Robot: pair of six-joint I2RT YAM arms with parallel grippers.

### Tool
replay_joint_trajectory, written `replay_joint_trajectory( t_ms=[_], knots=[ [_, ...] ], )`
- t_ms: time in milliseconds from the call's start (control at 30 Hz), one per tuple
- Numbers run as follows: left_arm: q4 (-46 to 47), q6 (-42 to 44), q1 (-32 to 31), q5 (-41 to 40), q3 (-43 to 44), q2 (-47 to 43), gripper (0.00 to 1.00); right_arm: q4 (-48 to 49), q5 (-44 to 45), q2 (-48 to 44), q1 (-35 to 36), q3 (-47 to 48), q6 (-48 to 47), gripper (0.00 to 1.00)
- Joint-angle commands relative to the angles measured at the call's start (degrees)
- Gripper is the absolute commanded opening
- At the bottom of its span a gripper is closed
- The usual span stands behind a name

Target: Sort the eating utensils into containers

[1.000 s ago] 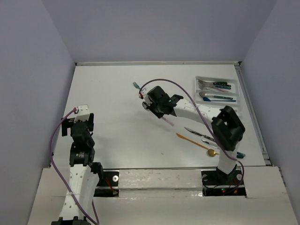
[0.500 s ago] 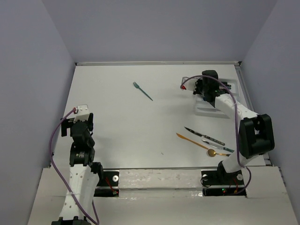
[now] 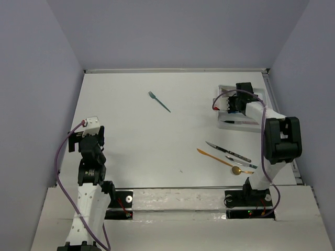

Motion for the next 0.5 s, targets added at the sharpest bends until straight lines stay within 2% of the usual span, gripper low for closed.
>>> replay_joint_trajectory(
  t_ms=[0,200,367,400,467],
  knots=[
    [3.2,0.3,-0.1,-1.4,-0.7,0.3,0.99,0.2,1.3,1.3,-0.6,2.7,-2.4,0.0],
    [3.4,0.4,-0.1,-1.6,-0.8,0.5,0.99,1.1,-0.9,3.0,-3.1,0.1,-1.0,0.02],
    [3.5,0.4,-0.2,-1.5,-0.8,0.9,0.99,10.3,-1.0,1.9,-3.1,-1.0,1.7,0.37],
    [3.5,0.4,-0.2,-1.5,-0.7,0.9,0.99,11.2,-1.3,1.4,-3.1,-0.6,2.3,0.51],
    [3.5,0.4,-0.2,-1.5,-0.7,1.0,0.99,11.4,-3.0,-0.4,-3.1,1.1,3.3,0.57]
  ],
)
